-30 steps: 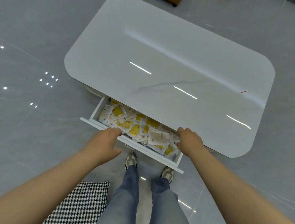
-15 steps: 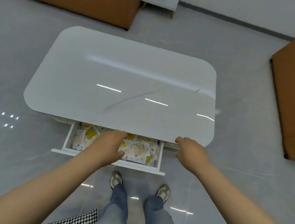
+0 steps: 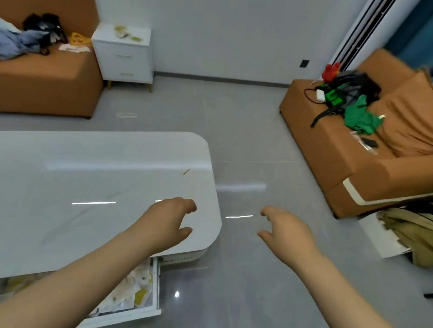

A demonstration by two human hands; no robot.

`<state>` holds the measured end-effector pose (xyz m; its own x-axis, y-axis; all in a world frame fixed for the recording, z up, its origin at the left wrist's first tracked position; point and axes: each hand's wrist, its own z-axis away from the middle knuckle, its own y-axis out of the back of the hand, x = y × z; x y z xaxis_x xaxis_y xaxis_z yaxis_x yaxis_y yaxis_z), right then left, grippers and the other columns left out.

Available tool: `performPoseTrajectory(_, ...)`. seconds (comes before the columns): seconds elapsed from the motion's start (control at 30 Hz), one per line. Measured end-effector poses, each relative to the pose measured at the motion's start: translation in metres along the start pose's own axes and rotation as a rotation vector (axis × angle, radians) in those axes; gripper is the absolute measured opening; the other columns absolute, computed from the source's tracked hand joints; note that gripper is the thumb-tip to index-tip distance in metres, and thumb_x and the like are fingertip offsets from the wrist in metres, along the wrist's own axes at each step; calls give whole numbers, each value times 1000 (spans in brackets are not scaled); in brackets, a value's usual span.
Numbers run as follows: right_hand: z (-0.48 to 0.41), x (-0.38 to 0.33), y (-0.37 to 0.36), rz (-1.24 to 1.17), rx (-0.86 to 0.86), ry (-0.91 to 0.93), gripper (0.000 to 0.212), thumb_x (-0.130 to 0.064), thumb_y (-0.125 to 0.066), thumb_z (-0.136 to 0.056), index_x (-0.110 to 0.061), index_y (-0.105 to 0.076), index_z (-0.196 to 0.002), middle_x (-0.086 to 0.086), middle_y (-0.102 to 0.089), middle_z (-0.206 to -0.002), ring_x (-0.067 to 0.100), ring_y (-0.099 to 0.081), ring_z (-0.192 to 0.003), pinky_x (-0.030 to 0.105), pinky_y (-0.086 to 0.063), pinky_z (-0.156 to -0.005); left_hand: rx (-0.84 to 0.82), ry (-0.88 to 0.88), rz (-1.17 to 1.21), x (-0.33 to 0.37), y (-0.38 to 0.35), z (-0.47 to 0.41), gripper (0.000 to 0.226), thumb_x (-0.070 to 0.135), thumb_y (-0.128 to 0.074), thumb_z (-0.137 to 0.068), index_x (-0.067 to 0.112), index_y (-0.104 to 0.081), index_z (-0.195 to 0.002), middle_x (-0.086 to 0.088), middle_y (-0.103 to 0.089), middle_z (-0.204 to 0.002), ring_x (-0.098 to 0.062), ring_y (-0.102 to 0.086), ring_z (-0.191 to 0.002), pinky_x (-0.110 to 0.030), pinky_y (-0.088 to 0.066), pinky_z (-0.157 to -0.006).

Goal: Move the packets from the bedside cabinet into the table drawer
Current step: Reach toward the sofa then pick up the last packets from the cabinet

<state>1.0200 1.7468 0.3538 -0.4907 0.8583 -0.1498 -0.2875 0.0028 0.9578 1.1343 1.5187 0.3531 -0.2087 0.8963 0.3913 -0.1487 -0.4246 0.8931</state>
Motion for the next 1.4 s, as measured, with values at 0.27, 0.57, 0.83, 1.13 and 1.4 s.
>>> performPoseTrajectory(0.27, 8, 143, 79, -38, 187, -117, 43, -34, -57, -92, -22, -47, -132, -3, -56, -129, 17, -54, -115, 29, -44, -86, 58, -229, -29, 151, 12, -93, 43, 32, -57, -89, 27, -47, -131, 10, -54, -132, -11, -51, -119, -23, -40, -96)
performPoseTrajectory(0.57, -47, 240, 142, -59, 316, -187, 39, -37, -60, -89, -25, -51, -125, -4, -59, -119, 14, -57, -105, 26, -43, -75, 114, -355, -41, 233, 37, -207, 43, 35, -57, -90, 30, -45, -131, 12, -52, -131, -9, -50, -118, -19, -37, -91)
performPoseTrajectory(0.83, -168, 294, 211, -79, 387, -195, 35, -39, -60, -89, -28, -53, -121, -7, -59, -115, 12, -56, -103, 29, -47, -80, 186, -353, 14, 262, 73, -355, 44, 37, -57, -90, 28, -45, -131, 13, -53, -130, -7, -50, -118, -16, -36, -89)
performPoseTrajectory(1.13, -298, 338, 269, -107, 406, -144, 34, -38, -60, -90, -26, -54, -121, -7, -59, -112, 13, -56, -102, 27, -42, -74, 219, -300, 0, 279, 120, -495, 45, 39, -58, -89, 28, -45, -131, 12, -53, -130, -8, -50, -119, -21, -41, -93)
performPoseTrajectory(1.4, -436, 372, 309, -131, 399, -9, 34, -38, -60, -89, -24, -54, -120, -5, -59, -113, 15, -56, -106, 31, -47, -83, 282, -205, -18, 276, 155, -605, 43, 39, -57, -90, 29, -44, -130, 12, -52, -131, -8, -50, -119, -21, -39, -95)
